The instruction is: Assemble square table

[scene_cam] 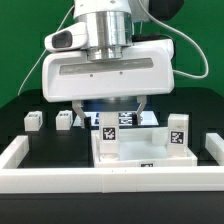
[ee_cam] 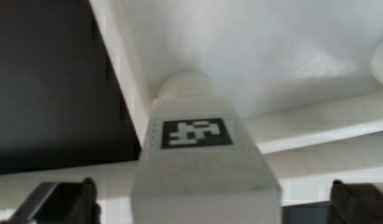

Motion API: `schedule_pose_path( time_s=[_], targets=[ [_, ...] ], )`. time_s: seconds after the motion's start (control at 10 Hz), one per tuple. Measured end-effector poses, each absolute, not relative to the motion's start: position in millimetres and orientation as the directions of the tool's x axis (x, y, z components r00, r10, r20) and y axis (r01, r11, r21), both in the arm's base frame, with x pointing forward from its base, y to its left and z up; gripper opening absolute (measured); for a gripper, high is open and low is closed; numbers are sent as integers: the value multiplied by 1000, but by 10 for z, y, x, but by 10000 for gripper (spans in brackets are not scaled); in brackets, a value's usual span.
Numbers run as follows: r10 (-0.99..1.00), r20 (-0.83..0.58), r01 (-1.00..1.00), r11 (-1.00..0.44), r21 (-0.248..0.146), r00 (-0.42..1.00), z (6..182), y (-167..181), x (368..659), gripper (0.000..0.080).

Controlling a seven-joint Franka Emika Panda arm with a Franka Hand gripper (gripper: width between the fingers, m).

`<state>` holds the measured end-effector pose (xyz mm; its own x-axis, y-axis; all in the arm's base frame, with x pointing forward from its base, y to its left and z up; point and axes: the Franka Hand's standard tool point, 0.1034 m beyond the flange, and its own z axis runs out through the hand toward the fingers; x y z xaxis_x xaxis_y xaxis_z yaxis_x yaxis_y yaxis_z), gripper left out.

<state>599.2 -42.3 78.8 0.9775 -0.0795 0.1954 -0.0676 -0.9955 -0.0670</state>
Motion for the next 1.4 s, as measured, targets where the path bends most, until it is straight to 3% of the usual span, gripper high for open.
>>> schedule_pose_path(
  time_s=[0.2, 0.4, 1.0, 1.4],
  targets=[
    [-69, 196, -57, -996, -64, 978, 788, -425, 5992, 623],
    [-67, 196, -55, -996, -64, 978, 788, -424, 5992, 290],
    [-118, 193, -103, -991, -83, 974, 786, -411, 5992, 291],
    [-514, 138, -487, -853, -190, 847, 779, -258, 5998, 291]
  ],
)
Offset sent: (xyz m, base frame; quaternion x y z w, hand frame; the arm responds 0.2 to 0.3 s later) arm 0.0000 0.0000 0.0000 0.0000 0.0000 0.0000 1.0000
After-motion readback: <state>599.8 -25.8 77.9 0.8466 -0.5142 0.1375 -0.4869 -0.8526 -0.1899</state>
